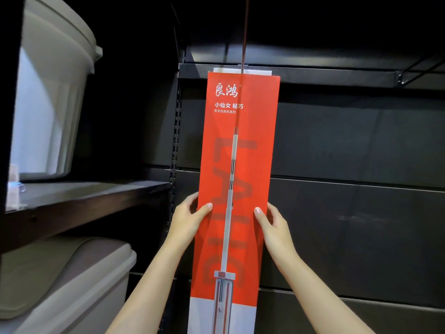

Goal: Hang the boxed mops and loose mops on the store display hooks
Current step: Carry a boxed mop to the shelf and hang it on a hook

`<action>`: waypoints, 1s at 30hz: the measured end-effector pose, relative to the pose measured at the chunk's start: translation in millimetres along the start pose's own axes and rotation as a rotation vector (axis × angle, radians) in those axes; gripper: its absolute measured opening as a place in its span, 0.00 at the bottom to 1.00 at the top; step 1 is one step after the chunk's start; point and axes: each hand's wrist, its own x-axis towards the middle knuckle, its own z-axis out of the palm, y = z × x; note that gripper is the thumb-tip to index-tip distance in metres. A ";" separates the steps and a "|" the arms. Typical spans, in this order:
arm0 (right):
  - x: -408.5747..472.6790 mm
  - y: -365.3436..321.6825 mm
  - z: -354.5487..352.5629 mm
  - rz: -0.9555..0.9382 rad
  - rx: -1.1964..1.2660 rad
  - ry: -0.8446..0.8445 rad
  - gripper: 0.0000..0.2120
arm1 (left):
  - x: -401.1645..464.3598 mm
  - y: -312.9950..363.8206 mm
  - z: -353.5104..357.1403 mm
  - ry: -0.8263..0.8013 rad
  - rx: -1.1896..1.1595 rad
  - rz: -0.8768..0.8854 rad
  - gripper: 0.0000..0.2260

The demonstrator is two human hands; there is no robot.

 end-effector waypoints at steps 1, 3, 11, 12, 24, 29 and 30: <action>-5.3 -0.9 -2.1 0.028 -0.022 0.020 0.26 | -4.7 -1.3 -1.9 0.003 0.026 -0.021 0.20; -20.3 -1.7 -7.6 0.061 -0.068 0.049 0.27 | -18.6 -4.0 -5.5 0.028 0.088 -0.074 0.23; -112.7 -0.1 -43.7 0.069 -0.382 -0.003 0.22 | -121.2 -10.4 -6.9 -0.004 0.344 -0.151 0.24; -128.7 -1.1 -50.6 0.066 -0.444 -0.020 0.22 | -136.8 -11.1 -6.1 -0.035 0.404 -0.140 0.24; -443.1 1.2 -163.6 0.610 -0.927 0.025 0.21 | -359.2 -57.3 36.7 -0.894 0.408 -0.264 0.22; -610.4 -19.0 -161.2 0.878 -0.877 0.203 0.20 | -467.9 -65.8 65.2 -1.222 0.287 -0.304 0.18; -644.3 -28.3 -159.9 0.925 -0.860 0.265 0.20 | -491.0 -62.0 73.1 -1.292 0.266 -0.305 0.17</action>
